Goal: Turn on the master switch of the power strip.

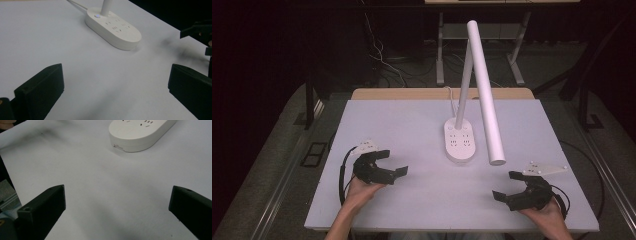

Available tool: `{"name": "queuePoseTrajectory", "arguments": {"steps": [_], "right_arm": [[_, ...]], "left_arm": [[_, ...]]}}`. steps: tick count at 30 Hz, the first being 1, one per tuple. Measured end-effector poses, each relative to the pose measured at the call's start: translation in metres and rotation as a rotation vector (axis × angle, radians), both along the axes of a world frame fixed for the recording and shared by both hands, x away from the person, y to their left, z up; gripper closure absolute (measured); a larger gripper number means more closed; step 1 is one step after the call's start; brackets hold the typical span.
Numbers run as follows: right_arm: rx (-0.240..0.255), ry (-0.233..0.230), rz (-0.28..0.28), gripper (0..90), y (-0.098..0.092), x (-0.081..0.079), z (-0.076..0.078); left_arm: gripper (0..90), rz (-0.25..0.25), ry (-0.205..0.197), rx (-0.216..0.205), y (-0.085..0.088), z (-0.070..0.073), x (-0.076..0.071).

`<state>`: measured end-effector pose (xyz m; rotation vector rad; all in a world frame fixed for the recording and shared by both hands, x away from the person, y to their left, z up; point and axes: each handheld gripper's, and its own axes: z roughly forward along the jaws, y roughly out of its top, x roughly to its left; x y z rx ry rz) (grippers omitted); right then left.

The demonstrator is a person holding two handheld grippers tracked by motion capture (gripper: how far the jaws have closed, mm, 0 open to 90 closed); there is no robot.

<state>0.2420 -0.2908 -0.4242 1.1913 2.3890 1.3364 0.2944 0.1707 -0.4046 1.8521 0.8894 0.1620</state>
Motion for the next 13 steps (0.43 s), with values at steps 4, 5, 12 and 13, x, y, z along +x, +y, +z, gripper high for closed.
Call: {"name": "queuePoseTrajectory", "arguments": {"steps": [4, 5, 12, 13], "right_arm": [[0.003, 0.005, -0.003, 0.3, -0.001, 0.0, 0.001], [0.003, 0.005, -0.003, 0.3, -0.001, 0.0, 0.001], [0.0, 0.003, -0.007, 0.3, -0.001, -0.001, 0.0], [0.001, 0.006, -0.008, 0.3, -0.001, -0.001, 0.0]], "left_arm": [[0.0, 0.005, 0.008, 0.001, 0.003, -0.008, -0.011], [0.0, 0.006, 0.012, -0.001, 0.004, -0.009, -0.013], [0.6, 0.002, 0.028, -0.006, 0.006, -0.016, -0.02], [0.7, -0.001, 0.032, -0.007, 0.006, -0.017, -0.02]]}}
